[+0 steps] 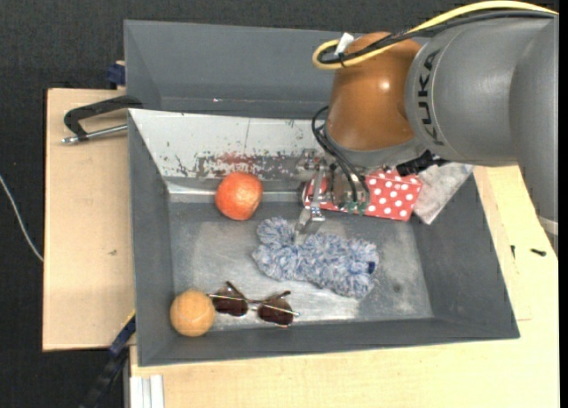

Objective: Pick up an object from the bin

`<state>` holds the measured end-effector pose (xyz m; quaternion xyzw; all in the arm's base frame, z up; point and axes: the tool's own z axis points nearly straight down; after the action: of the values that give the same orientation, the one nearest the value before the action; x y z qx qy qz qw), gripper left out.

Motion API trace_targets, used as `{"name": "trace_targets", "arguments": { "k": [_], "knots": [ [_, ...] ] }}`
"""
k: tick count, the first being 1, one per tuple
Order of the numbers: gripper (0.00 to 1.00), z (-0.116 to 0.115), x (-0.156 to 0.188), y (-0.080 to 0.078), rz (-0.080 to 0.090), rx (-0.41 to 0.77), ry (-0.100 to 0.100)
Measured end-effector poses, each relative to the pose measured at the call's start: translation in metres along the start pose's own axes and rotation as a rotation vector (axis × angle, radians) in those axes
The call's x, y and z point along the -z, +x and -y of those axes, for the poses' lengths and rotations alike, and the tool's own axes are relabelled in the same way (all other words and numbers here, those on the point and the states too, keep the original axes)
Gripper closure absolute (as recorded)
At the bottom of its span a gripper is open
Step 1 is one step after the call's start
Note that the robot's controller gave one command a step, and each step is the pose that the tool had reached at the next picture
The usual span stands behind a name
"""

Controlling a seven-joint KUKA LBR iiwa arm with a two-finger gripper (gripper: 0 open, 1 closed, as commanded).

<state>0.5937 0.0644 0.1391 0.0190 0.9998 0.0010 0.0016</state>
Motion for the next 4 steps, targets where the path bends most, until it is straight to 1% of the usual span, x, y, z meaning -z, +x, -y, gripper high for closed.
{"name": "trace_targets", "arguments": {
  "k": [1, 2, 3, 4],
  "knots": [
    [1.0, 0.012, -0.061, 0.032, -0.008, 0.17, -0.003],
    [1.0, 0.012, -0.061, 0.032, -0.008, 0.17, -0.003],
    [1.0, 0.047, 0.056, -0.006, 0.002, 0.182, 0.001],
    [1.0, 0.047, 0.056, -0.006, 0.001, 0.182, 0.0]
  ]
}}
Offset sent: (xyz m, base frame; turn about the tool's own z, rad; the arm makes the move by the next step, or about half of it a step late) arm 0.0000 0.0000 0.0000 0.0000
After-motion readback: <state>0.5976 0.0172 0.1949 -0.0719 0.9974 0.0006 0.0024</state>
